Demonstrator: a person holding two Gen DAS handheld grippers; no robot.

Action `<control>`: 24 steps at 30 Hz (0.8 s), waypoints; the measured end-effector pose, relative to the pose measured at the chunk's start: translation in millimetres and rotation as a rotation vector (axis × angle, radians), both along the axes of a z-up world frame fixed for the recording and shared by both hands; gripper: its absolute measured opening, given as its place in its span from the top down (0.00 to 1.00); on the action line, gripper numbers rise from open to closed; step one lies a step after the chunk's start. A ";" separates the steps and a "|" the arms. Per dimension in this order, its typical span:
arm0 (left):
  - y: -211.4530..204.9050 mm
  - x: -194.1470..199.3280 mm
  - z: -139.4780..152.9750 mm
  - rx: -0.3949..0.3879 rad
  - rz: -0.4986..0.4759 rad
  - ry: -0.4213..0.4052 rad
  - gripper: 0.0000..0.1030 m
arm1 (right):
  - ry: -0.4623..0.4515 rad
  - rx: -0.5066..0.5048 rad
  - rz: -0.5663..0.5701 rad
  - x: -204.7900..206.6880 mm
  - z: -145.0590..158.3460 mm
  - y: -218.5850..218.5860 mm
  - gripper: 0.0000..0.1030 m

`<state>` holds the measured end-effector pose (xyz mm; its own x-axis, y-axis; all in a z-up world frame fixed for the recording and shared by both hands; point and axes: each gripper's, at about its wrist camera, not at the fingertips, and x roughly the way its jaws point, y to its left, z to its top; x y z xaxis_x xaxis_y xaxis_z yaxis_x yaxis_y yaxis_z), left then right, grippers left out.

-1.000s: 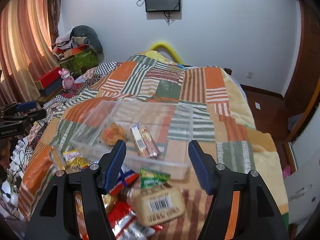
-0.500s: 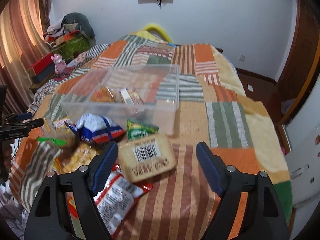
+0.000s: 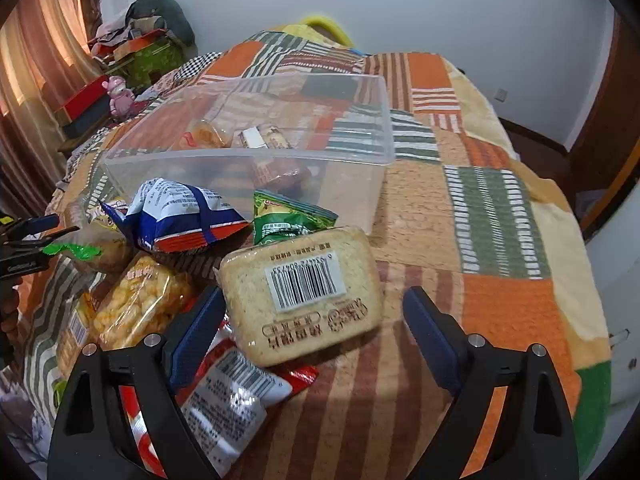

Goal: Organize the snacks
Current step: 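Grasp the gold-wrapped biscuit roll with the left gripper while the right grasps the bread loaf, then lower both held snacks into the clear box and open both grippers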

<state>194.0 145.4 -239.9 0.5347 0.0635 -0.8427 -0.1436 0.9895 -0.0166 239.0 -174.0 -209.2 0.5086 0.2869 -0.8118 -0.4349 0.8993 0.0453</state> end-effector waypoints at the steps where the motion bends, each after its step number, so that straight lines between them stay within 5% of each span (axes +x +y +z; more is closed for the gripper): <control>1: 2.5 -0.5 -0.4 -0.013 0.008 0.005 0.17 | 0.000 -0.003 0.003 0.9 -0.9 1.0 0.13; 16: -0.3 26.6 -28.5 -0.103 0.091 0.065 0.19 | 0.005 -0.005 0.029 9.4 -10.9 5.4 0.15; 20: -1.9 18.2 -26.6 -0.038 0.061 0.063 0.44 | 0.005 0.015 0.047 10.2 -11.1 5.9 0.20; 24: 4.1 5.3 -22.8 -0.041 0.054 0.055 0.59 | -0.002 0.030 0.043 7.5 -10.3 4.6 0.23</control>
